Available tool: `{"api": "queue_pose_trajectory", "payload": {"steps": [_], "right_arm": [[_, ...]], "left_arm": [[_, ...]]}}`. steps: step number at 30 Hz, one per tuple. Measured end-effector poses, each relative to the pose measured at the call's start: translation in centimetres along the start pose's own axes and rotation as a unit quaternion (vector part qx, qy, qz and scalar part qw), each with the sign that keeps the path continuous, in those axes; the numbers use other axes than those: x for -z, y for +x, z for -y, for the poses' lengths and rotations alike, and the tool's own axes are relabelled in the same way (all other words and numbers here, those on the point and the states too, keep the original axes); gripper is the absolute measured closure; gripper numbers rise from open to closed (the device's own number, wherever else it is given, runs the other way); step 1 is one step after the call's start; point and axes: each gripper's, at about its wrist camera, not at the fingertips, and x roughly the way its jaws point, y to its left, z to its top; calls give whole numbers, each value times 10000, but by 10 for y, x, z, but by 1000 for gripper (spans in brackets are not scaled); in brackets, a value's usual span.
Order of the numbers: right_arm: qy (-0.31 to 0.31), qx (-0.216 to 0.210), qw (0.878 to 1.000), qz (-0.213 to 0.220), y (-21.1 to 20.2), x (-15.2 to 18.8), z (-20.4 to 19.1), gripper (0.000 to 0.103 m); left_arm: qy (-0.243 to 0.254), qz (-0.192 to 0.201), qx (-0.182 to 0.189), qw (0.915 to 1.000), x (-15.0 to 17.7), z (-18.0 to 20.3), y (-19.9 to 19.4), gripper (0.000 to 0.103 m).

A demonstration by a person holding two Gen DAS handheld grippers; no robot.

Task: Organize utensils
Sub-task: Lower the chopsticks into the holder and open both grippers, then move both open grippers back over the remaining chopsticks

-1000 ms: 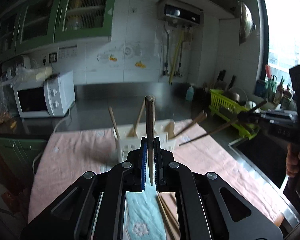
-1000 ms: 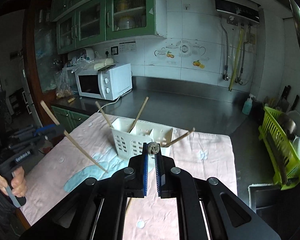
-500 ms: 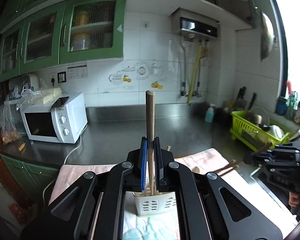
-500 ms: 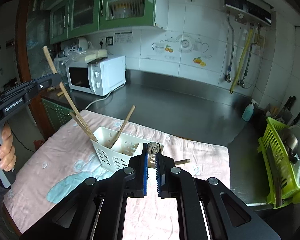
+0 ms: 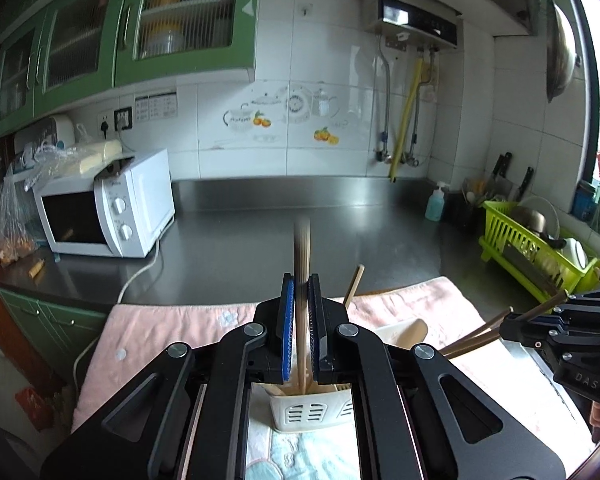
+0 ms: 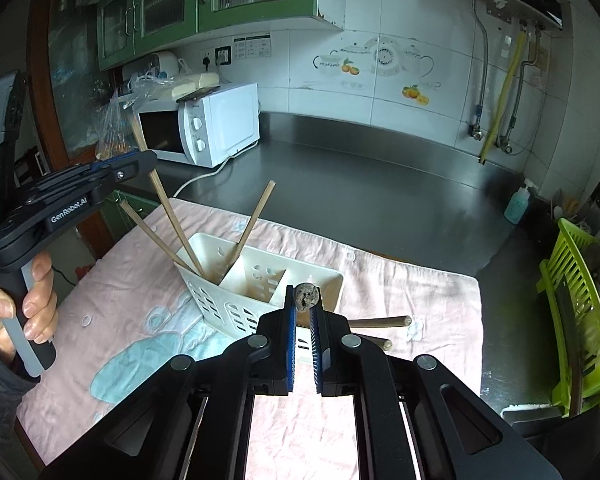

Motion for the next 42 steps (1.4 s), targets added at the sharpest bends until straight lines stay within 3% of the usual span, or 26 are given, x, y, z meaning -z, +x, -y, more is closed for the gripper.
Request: {"api": "queue_pose_trajectory", "payload": {"steps": [7, 10, 21, 24, 28, 33, 42], "right_arm": [[63, 48, 10000, 15, 4, 0, 3, 96], [107, 114, 9998, 121, -2, -1, 5, 89], [78, 189, 9983, 542, -60, 22, -11, 81], [4, 154, 9981, 595, -76, 44, -26, 81], [6, 86, 9980, 627, -89, 77, -43, 81], [142, -218, 9987, 442, -94, 132, -67, 81], [165, -185, 9997, 64, -84, 226, -115, 81]], "left_arm": [[-103, -42, 70, 9999, 4, -6, 0, 95], [-143, -1, 140, 9998, 3, -6, -9, 93], [-61, 259, 112, 9996, 16, -1, -80, 87], [-14, 278, 138, 9995, 33, 1, -105, 86], [5, 243, 80, 9997, 62, -1, -135, 69], [30, 30, -5, 10000, 107, -4, -158, 69], [-76, -496, -183, 9986, 187, -9, -173, 65]]}}
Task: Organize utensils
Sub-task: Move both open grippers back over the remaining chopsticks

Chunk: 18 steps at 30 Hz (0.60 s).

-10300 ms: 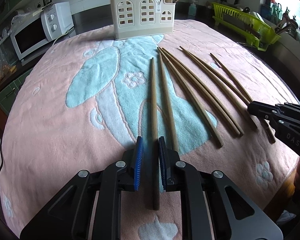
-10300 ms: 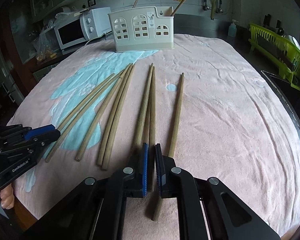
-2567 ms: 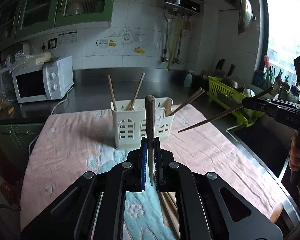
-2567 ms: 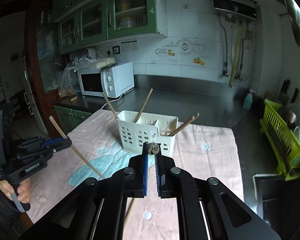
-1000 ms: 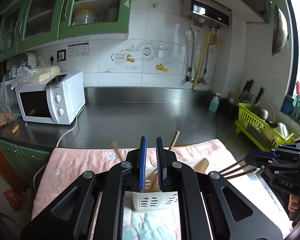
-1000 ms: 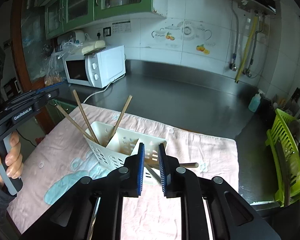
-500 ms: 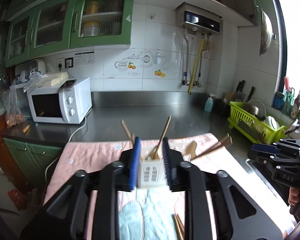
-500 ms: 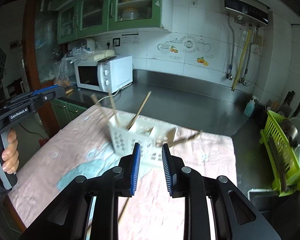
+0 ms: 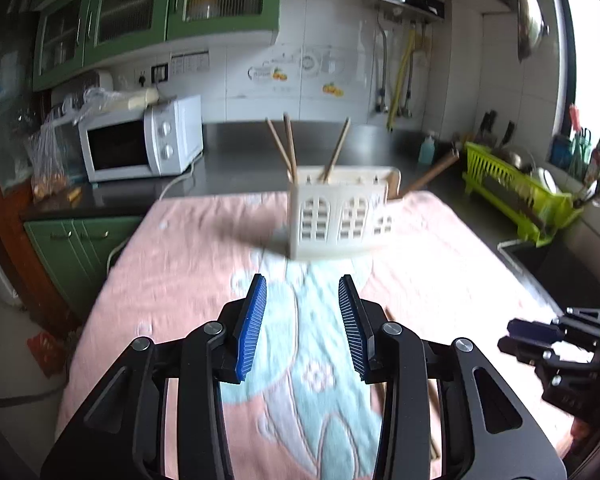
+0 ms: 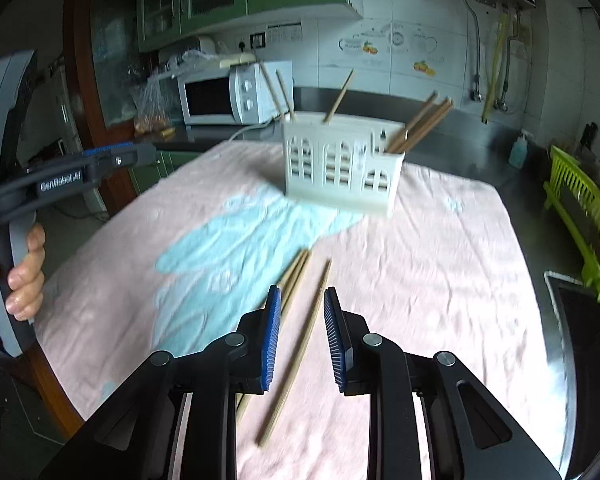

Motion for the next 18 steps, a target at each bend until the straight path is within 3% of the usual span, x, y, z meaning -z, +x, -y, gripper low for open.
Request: {"api": "queue_pose_trajectory", "payload": {"steps": [3, 10, 18], "right_arm": [[219, -14, 9995, -214, 11, 29, -3, 81], [705, -179, 9957, -566, 34, 70, -2, 82], [863, -139, 9942, -633, 54, 72, -4, 84]], "left_arm": [[-77, -74, -18, 9999, 19, -2, -1, 52], [-212, -302, -1, 9993, 47, 0, 3, 52], [-283, -531, -16, 9982, 68, -1, 10, 52]]}}
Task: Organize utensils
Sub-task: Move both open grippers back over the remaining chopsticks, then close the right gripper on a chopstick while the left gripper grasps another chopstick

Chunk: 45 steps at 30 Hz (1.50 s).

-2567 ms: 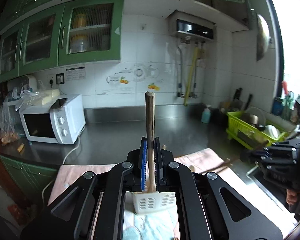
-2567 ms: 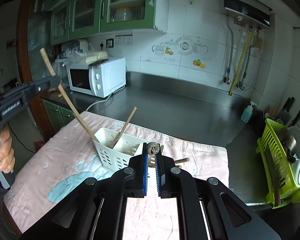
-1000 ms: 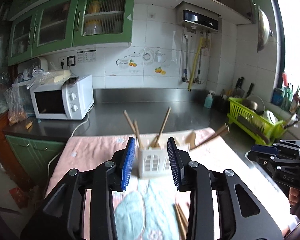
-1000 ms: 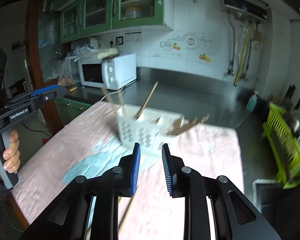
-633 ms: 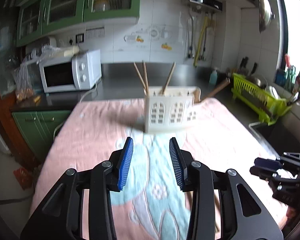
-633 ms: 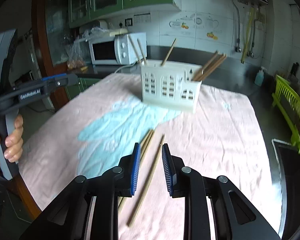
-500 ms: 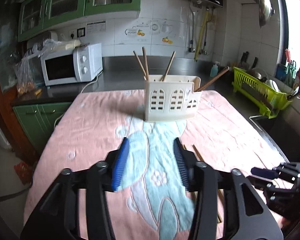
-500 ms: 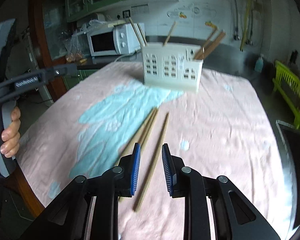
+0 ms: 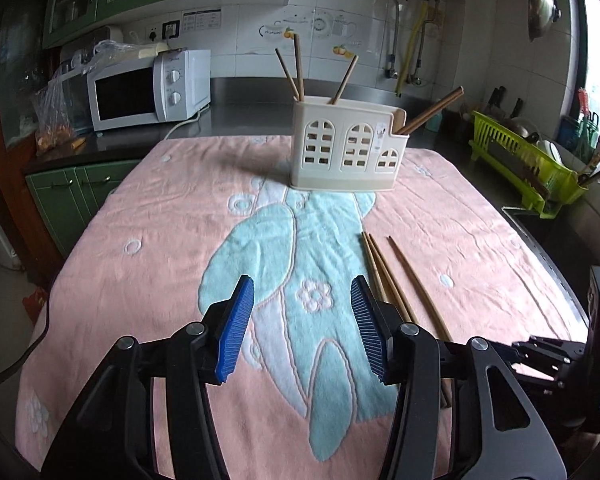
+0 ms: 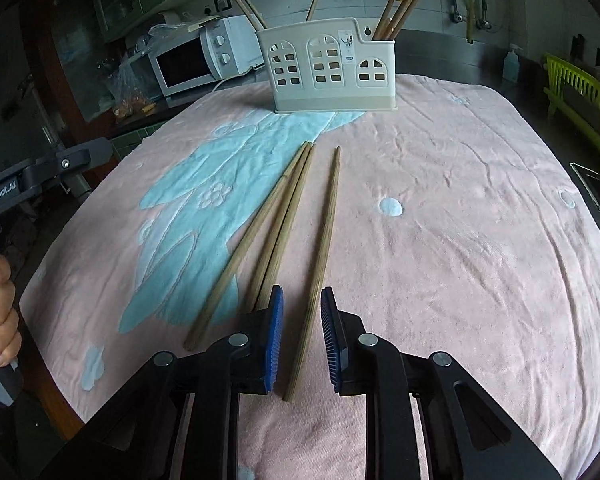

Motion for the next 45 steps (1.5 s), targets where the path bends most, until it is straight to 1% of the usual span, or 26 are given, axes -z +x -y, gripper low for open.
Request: {"api": "queue_pose_trajectory", "payload": {"steps": [3, 8, 9, 12, 17, 22, 26, 27, 28, 29, 30, 33, 34, 39, 40, 41, 45], "right_arm": [[38, 57, 10000, -54, 8, -3, 0, 87], [80, 167, 9997, -163, 20, -4, 0, 88], [77, 189, 9996, -184, 22, -4, 0, 88], [26, 268, 9995, -175, 24, -4, 0, 94], [69, 257, 9996, -134, 21, -2, 4, 96], [211, 307, 9993, -66, 12, 2, 16, 96], [372, 370, 9986, 23, 4, 4, 28, 96], [405, 385, 9984, 42, 2, 4, 30, 96], [425, 398, 9983, 55, 1, 5, 32, 96], [441, 419, 9981, 70, -1, 6, 34, 96], [444, 453, 9980, 83, -3, 6, 36, 96], [494, 476, 9976, 97, -5, 8, 40, 96], [502, 481, 9975, 94, -5, 9, 41, 96], [538, 476, 9974, 46, -3, 13, 44, 96], [541, 475, 9974, 39, -3, 13, 44, 96], [549, 469, 9974, 22, -2, 14, 45, 96], [536, 457, 9975, 10, -3, 16, 44, 95]], "left_arm": [[-12, -82, 2, 10000, 7, 0, 3, 52], [15, -207, 71, 9998, 16, 3, 7, 52], [29, -237, 103, 9997, 18, 5, 8, 52], [106, -351, 206, 9991, 25, 13, 13, 52], [186, -610, 481, 9968, 39, 31, 26, 52], [229, -776, 673, 9945, 50, 46, 37, 53], [258, -860, 768, 9930, 53, 57, 46, 62], [248, -892, 782, 9926, 54, 58, 48, 62], [230, -927, 817, 9921, 55, 60, 51, 65], [216, -954, 833, 9917, 55, 62, 54, 71], [208, -989, 855, 9912, 55, 64, 57, 74], [240, -1049, 851, 9905, 56, 69, 64, 81], [249, -1088, 854, 9901, 56, 71, 67, 82], [259, -1155, 797, 9898, 56, 74, 75, 82], [287, -1171, 787, 9896, 57, 76, 77, 87], [308, -1192, 753, 9895, 57, 76, 79, 89], [337, -1192, 706, 9898, 56, 77, 80, 90]]}}
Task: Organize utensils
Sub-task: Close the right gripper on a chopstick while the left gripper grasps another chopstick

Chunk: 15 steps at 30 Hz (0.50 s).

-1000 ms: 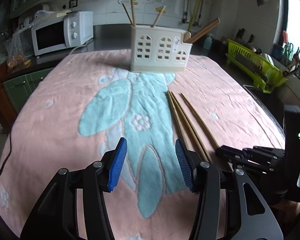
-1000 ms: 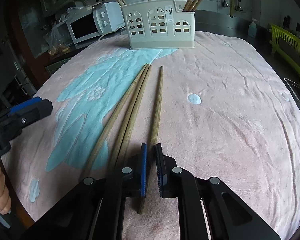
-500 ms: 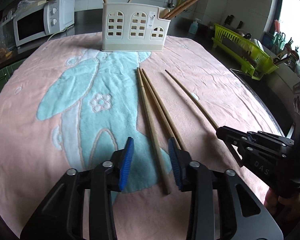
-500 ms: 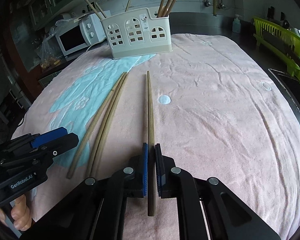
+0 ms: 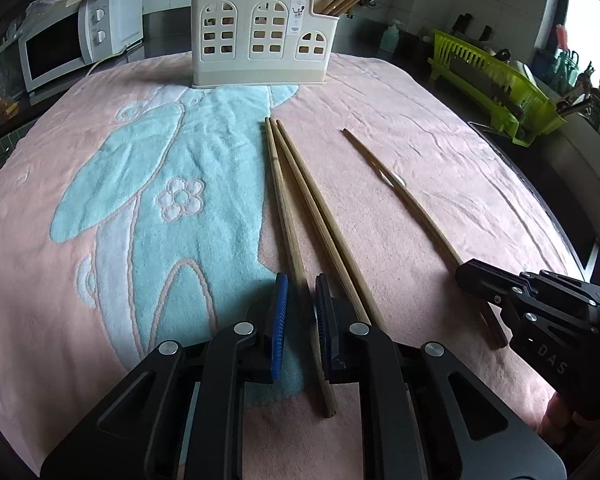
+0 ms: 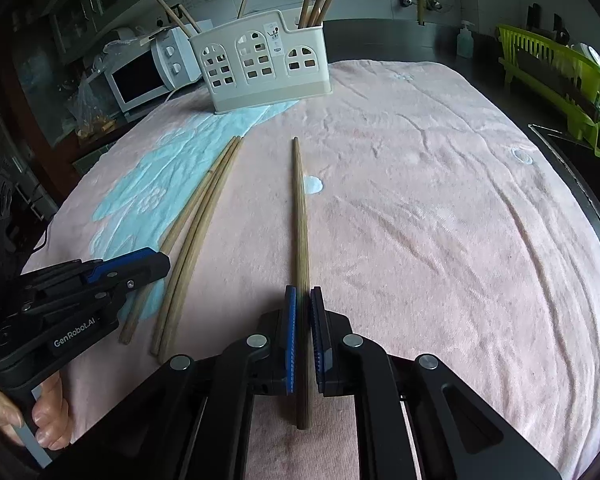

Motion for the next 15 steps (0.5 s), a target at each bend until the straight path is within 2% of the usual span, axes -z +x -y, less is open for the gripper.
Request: {"api": "queue_pose_trajectory", "payload": {"steps": [6, 15], "right_arm": [[-18, 2, 10000, 0, 0, 3, -1, 95], [-92, 63, 9999, -4, -3, 5, -3, 96]], "left_arm": [[134, 36, -191, 9997, 2, 6, -1, 93], [55, 15, -111, 9999, 1, 0, -3, 95]]}}
